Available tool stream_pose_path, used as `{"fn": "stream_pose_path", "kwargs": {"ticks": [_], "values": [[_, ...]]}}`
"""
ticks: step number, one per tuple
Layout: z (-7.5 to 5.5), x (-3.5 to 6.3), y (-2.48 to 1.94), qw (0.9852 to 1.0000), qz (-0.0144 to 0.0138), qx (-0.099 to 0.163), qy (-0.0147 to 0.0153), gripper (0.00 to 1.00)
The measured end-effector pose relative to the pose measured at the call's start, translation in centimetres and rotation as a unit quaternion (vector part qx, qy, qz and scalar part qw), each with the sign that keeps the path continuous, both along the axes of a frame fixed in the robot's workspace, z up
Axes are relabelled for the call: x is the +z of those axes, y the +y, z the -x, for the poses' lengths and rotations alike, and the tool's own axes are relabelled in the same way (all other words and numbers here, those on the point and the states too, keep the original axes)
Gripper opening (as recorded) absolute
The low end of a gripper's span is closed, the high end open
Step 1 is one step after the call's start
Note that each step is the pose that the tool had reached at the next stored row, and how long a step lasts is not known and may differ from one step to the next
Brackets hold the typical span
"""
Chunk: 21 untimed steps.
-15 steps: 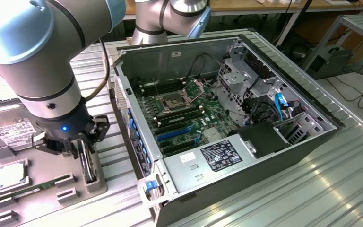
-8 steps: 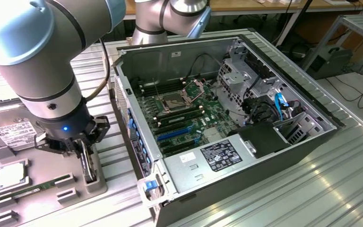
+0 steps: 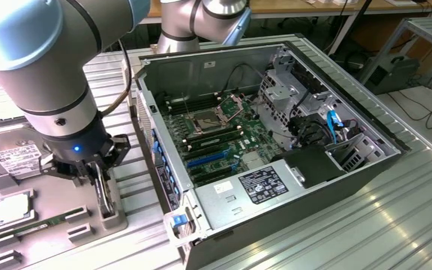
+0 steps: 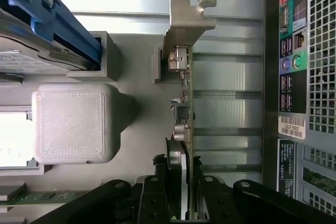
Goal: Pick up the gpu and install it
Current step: 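Pick up the gpu and move the gpu toward the slot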
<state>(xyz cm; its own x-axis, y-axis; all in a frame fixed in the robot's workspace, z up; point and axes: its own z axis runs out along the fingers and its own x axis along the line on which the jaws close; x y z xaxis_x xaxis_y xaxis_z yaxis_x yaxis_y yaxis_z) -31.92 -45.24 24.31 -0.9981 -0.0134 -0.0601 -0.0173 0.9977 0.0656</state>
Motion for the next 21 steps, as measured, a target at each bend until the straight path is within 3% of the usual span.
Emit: {"fn": "stream_pose_path", "kwargs": {"ticks": [16,21], "values": [[-0.2,5.39,0.17,1.0000,-0.0001,0.000,-0.0001,0.28],[-0.4,7.56,0.25,1.0000,0.0000,-0.001,0.0001,0.28]]}}
